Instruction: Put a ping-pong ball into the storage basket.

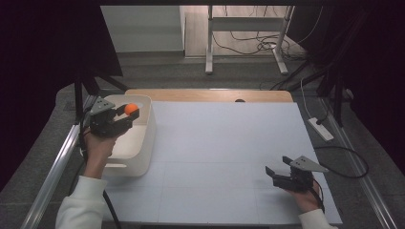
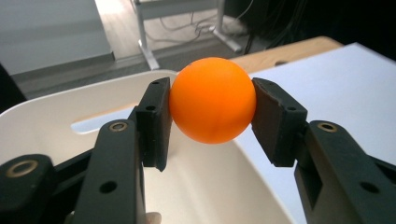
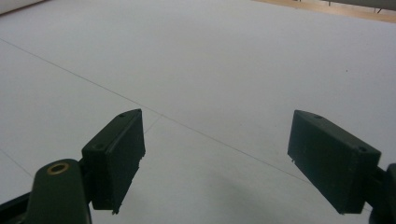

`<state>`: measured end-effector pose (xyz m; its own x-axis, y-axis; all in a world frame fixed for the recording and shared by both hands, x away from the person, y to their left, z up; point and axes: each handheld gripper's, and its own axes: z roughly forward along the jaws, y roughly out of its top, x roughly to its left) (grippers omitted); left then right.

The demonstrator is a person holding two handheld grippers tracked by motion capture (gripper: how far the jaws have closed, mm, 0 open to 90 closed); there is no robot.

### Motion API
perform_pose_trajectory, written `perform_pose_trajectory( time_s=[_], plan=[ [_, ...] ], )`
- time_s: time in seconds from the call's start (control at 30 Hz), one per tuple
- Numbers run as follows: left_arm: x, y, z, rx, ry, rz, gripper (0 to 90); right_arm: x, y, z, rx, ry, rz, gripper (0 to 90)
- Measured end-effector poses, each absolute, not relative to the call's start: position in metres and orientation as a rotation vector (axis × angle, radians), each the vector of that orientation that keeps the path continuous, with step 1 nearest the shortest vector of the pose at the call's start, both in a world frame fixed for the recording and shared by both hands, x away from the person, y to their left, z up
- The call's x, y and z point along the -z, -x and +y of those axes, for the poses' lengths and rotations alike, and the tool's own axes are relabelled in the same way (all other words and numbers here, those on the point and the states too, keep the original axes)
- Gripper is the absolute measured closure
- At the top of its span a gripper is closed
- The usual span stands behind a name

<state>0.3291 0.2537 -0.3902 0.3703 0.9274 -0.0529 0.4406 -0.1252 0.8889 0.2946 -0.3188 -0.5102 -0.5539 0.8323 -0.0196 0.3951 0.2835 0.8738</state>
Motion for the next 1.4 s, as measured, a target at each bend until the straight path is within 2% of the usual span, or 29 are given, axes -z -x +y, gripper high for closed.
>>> perform_pose_trajectory(
  time_s=[0.53,0.87,1.0,1.1,1.4],
  plan=[
    [0.398,-0.343,0.263,-0.606,-1.847,1.321,50.2,0.511,-0.295,-0.318,-1.207,-1.100,2.076,18.8],
    [0.395,-0.340,0.262,-0.628,-1.843,1.319,49.0,0.510,-0.295,-0.319,-1.208,-1.100,2.077,18.7],
    [0.391,-0.336,0.264,-0.661,-1.800,1.323,30.6,0.511,-0.295,-0.319,-1.207,-1.099,2.077,18.8],
    [0.388,-0.331,0.266,-0.650,-1.757,1.291,23.9,0.510,-0.296,-0.318,-1.211,-1.099,2.077,18.8],
    [0.378,-0.312,0.262,-0.605,-1.687,1.171,18.9,0.510,-0.296,-0.315,-1.220,-1.084,2.094,18.7]
  ],
)
